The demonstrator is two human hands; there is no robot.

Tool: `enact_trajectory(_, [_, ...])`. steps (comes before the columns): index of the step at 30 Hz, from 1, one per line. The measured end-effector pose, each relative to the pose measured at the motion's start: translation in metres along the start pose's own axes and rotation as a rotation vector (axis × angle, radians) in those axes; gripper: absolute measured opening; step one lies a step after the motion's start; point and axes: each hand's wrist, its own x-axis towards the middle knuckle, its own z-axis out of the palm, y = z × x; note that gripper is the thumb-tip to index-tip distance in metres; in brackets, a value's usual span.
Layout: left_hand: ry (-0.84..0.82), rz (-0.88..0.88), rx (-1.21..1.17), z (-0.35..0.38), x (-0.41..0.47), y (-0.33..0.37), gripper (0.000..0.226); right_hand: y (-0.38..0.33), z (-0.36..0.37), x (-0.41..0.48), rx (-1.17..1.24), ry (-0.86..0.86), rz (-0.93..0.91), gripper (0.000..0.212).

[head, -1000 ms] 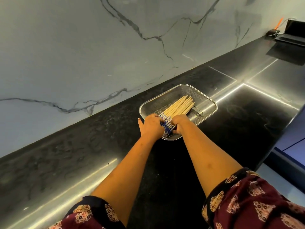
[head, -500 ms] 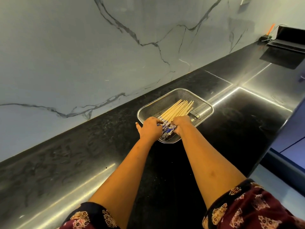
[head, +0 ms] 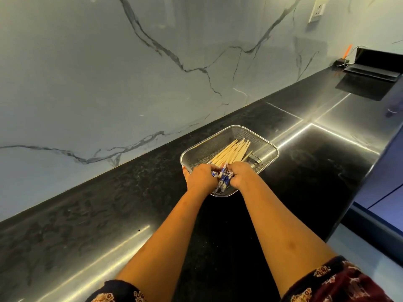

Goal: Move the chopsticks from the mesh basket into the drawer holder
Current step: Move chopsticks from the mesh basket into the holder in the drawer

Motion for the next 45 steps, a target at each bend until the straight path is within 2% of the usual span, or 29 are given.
enact_trajectory(3, [0.027,0.069,0.131,-0.001,-0.003,0.0,0.036,0.001,-0.001,0.0,0.05,-0.017,0.003,0.017])
enact_trajectory(5, [0.039,0.12,0.226,-0.001,-0.005,0.002,0.037,0.002,0.0,0.004,0.054,-0.052,0.024,0.028])
enact_trajectory(7, [0.058,0.132,0.224,-0.002,-0.007,0.003,0.036,0.003,0.0,0.008,0.053,-0.078,0.026,0.04])
enact_trajectory(9, [0.08,0.091,0.095,-0.002,-0.005,0.002,0.035,0.002,-0.001,0.0,0.065,-0.112,0.021,0.041])
enact_trajectory(15, [0.192,-0.082,-0.64,-0.008,-0.001,-0.006,0.03,0.005,-0.006,-0.031,0.09,-0.306,-0.038,0.03])
enact_trajectory(20, [0.032,-0.125,-0.927,-0.015,0.001,-0.004,0.045,0.009,-0.015,-0.052,0.025,-0.548,-0.083,0.026])
enact_trajectory(24, [-0.056,-0.147,-1.157,-0.023,-0.001,-0.006,0.031,0.009,-0.02,-0.063,-0.083,-0.698,-0.06,0.022])
enact_trajectory(27, [-0.091,-0.133,-1.314,-0.028,-0.008,-0.005,0.024,0.01,-0.025,-0.069,-0.161,-0.745,-0.085,0.019])
enact_trajectory(32, [0.003,-0.176,-1.438,-0.028,-0.017,0.002,0.024,0.018,-0.036,-0.077,-0.118,-0.74,-0.118,0.014])
enact_trajectory(35, [0.101,-0.229,-1.533,-0.031,-0.018,0.002,0.025,0.03,-0.047,-0.081,-0.07,-0.688,-0.076,0.024])
enact_trajectory(40, [0.204,-0.246,-1.611,-0.035,-0.027,0.0,0.025,0.052,-0.058,-0.088,0.286,-0.464,-0.047,0.05])
enact_trajectory(45, [0.222,-0.231,-1.678,-0.026,-0.044,0.015,0.025,0.069,-0.05,-0.098,0.668,-0.331,-0.056,0.055])
